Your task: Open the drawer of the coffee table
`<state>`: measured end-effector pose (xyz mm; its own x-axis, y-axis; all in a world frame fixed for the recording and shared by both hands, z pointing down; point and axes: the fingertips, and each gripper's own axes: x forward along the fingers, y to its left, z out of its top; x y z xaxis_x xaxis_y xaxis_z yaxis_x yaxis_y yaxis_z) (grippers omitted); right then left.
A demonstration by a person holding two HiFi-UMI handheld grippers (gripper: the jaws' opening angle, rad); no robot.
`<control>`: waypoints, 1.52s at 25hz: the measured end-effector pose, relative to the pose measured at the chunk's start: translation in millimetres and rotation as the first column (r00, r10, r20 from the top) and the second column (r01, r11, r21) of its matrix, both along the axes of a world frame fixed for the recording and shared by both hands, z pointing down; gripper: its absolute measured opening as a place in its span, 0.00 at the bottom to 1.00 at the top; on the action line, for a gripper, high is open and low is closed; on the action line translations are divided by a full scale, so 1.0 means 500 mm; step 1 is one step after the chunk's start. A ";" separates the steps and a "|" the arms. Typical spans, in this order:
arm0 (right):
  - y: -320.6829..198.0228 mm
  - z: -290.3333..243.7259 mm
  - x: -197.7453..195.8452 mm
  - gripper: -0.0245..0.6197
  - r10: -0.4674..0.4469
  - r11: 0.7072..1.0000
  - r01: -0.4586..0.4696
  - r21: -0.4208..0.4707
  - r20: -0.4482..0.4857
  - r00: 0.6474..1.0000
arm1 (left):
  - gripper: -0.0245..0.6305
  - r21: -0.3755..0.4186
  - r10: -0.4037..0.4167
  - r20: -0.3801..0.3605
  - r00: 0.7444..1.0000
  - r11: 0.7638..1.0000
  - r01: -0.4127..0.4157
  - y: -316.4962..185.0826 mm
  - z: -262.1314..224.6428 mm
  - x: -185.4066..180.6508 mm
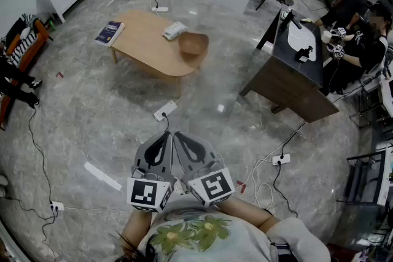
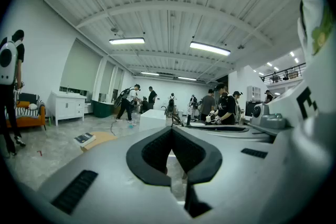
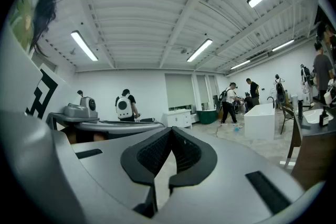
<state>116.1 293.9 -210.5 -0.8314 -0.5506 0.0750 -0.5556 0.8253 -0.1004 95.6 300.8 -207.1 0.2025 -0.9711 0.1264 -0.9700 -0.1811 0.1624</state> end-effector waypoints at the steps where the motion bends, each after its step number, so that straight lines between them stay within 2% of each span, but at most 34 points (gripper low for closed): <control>1: 0.007 0.001 -0.005 0.07 -0.006 1.000 0.006 0.001 0.002 1.000 | 0.05 -0.006 0.001 -0.014 1.000 1.000 -0.001 0.006 0.000 -0.005; 3: 0.020 0.003 -0.015 0.07 -0.018 1.000 0.018 0.003 0.002 1.000 | 0.05 -0.009 0.000 -0.013 1.000 1.000 0.000 0.017 -0.002 -0.014; 7: 0.047 0.011 -0.037 0.07 -0.039 0.999 0.039 -0.016 0.002 0.999 | 0.05 0.006 -0.007 0.051 0.999 1.000 0.007 0.042 -0.006 -0.032; 12: 0.081 0.026 -0.069 0.07 -0.056 0.998 0.055 -0.031 -0.009 0.998 | 0.05 -0.017 -0.015 0.053 0.998 1.000 0.016 0.078 0.012 -0.064; 22: 0.124 0.073 -0.092 0.07 -0.063 0.997 0.060 -0.045 -0.066 0.996 | 0.05 -0.033 0.013 -0.001 1.000 0.999 -0.013 0.121 0.070 -0.086; 32: 0.008 0.132 -0.112 0.07 -0.066 0.993 0.056 -0.105 -0.088 0.994 | 0.05 -0.097 0.049 -0.027 0.998 0.994 -0.052 0.004 0.128 -0.104; 38: -0.110 0.150 -0.158 0.07 -0.082 0.990 0.068 -0.120 -0.110 0.991 | 0.05 -0.110 0.082 0.047 0.996 0.991 -0.076 -0.114 0.142 -0.148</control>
